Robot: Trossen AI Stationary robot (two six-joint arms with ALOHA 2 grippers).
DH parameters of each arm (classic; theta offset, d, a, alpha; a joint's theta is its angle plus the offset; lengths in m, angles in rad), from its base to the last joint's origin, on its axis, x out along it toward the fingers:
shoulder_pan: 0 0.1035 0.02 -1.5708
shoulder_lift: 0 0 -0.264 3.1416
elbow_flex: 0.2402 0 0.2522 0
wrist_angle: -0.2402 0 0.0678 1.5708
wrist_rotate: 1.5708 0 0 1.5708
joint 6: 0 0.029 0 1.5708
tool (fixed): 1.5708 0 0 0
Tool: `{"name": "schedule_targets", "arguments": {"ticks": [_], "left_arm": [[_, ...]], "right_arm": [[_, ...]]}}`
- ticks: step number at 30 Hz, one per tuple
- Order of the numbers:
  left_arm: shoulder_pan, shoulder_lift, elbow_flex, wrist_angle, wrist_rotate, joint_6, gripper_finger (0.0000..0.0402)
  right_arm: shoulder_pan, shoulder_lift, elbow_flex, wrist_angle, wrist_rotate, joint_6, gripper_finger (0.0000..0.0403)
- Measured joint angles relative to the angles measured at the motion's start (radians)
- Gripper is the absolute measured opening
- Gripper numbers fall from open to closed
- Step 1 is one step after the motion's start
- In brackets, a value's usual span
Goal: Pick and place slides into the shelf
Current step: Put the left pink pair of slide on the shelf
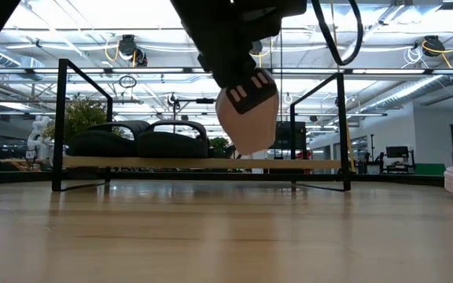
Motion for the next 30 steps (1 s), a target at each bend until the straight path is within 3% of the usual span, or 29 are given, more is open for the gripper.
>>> {"name": "schedule_targets", "arguments": {"ticks": [6, 30], "left_arm": [[0.002, 0.000, 0.000, -0.008, -0.045, 0.054, 0.0000], [0.041, 0.000, 0.000, -0.025, 0.112, 0.002, 0.0000]], "right_arm": [[0.000, 0.000, 0.000, -0.009, 0.000, 0.007, 0.0169], [0.002, 0.000, 0.000, -0.035, 0.000, 0.040, 0.0169]]}}
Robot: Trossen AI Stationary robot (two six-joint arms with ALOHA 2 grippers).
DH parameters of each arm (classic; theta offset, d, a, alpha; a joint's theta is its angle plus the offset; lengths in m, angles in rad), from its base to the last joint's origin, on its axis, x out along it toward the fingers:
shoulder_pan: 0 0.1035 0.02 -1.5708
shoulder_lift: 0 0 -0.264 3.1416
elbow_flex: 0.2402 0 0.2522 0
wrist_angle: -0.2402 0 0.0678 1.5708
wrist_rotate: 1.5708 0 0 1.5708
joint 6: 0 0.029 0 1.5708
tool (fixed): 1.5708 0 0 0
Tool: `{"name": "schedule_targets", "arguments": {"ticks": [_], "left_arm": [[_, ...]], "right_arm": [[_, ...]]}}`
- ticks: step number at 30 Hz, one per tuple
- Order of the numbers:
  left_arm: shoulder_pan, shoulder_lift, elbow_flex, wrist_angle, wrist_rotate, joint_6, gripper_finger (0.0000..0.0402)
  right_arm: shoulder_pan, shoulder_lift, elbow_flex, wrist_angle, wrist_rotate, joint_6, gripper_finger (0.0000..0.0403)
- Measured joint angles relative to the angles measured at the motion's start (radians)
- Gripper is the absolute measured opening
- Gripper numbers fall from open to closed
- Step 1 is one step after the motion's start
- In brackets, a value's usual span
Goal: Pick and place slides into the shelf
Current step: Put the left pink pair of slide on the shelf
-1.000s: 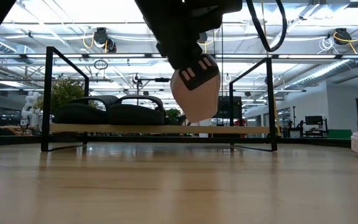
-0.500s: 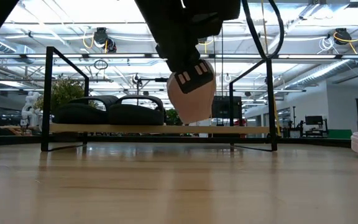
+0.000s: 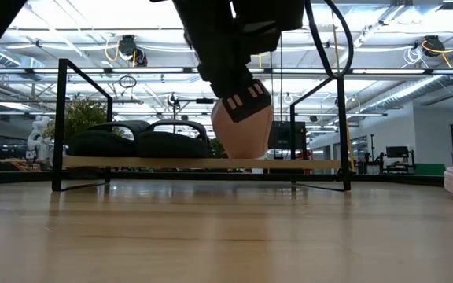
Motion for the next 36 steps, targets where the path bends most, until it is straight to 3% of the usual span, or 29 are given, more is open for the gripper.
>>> {"name": "schedule_targets", "arguments": {"ticks": [7, 12, 21, 36], "left_arm": [[-0.002, 0.000, 0.000, -0.017, 0.019, -0.006, 0.0000], [-0.013, 0.000, 0.000, -0.062, -0.028, -0.029, 0.0000], [-0.007, 0.002, 0.097, -0.132, -0.023, -0.047, 0.0000], [-0.007, 0.002, 0.083, -0.162, 0.009, -0.085, 0.0000]], "right_arm": [[0.000, 0.000, 0.000, 0.000, 0.000, 0.012, 0.0169], [0.000, 0.000, 0.000, 0.000, 0.000, 0.011, 0.0169], [0.000, 0.000, 0.000, -0.016, 0.000, 0.012, 0.0169], [0.035, 0.000, 0.000, -0.015, 0.000, 0.033, 0.0169]]}}
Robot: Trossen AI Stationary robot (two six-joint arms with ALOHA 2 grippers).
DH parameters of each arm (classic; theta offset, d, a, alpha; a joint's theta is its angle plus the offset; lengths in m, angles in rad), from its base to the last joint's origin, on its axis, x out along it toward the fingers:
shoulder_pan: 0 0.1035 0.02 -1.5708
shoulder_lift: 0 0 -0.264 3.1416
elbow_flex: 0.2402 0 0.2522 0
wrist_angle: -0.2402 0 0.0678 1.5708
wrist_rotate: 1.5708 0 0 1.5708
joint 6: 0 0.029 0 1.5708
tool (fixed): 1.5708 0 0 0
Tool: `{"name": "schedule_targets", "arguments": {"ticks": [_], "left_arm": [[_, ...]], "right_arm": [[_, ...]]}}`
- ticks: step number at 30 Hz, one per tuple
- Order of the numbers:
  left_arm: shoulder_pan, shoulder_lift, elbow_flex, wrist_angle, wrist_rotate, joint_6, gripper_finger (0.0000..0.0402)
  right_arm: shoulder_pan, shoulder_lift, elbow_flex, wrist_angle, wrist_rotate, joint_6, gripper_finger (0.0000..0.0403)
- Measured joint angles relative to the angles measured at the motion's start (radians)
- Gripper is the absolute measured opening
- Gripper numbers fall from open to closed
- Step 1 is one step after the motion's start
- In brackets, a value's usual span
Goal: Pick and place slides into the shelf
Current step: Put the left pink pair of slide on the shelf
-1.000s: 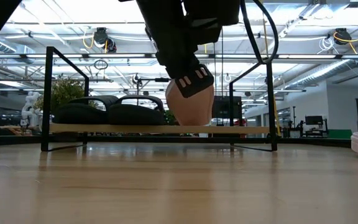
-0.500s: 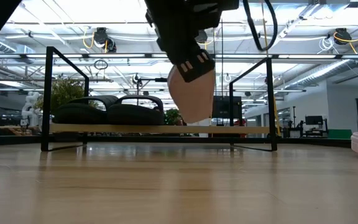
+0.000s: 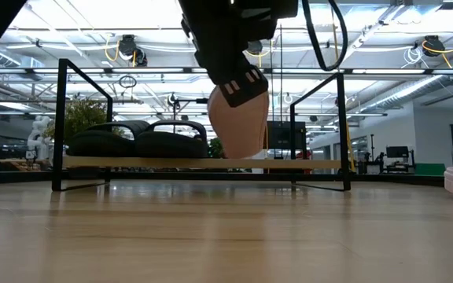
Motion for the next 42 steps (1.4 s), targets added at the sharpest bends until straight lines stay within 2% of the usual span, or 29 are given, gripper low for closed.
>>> {"name": "schedule_targets", "arguments": {"ticks": [9, 18, 42], "left_arm": [[0.000, 0.000, 0.000, -0.040, -0.001, -0.001, 0.0000], [-0.002, 0.000, -0.001, -0.128, 0.029, -0.098, 0.0000], [0.005, 0.044, -0.001, 0.012, 0.135, -0.037, 0.0000]], "right_arm": [[0.031, 0.000, 0.000, 0.000, 0.000, 0.017, 0.0169], [0.050, 0.000, 0.000, 0.000, 0.000, 0.018, 0.0169], [0.051, 0.000, 0.000, -0.008, 0.000, 0.033, 0.0169]]}}
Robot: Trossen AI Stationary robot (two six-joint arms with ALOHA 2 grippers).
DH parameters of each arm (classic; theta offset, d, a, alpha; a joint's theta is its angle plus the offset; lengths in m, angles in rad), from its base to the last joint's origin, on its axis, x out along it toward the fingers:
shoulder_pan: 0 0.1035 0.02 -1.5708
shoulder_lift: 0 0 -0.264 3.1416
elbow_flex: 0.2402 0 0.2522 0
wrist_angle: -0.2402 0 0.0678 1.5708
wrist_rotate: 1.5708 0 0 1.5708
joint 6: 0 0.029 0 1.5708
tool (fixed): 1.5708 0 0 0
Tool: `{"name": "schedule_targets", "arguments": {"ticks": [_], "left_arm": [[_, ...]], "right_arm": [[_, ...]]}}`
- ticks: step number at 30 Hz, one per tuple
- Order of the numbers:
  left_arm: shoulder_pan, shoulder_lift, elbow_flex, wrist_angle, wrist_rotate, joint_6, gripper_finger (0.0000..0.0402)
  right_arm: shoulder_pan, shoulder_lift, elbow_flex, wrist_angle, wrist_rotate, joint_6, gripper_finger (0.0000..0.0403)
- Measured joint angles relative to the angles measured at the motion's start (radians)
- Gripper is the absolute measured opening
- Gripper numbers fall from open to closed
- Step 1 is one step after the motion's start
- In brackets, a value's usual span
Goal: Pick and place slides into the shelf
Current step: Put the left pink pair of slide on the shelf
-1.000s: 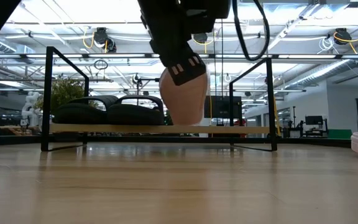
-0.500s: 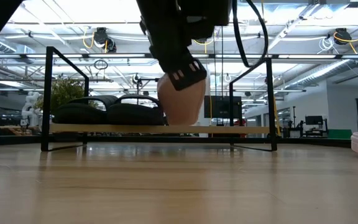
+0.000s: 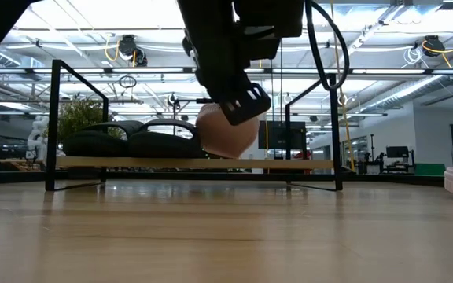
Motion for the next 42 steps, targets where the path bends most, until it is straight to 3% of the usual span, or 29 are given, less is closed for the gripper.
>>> {"name": "schedule_targets", "arguments": {"ticks": [17, 30, 42], "left_arm": [[0.023, 0.001, 0.017, 0.101, 0.045, -0.011, 0.0000], [0.009, 0.001, 0.017, -0.002, 0.060, -0.104, 0.0000], [0.012, 0.001, 0.017, 0.044, 0.127, -0.112, 0.0000]], "right_arm": [[0.000, 0.000, 0.000, -0.004, 0.000, 0.000, 0.0169], [0.000, 0.000, 0.000, -0.010, 0.000, 0.000, 0.0169], [0.000, 0.000, 0.000, -0.010, 0.000, 0.001, 0.0169]]}}
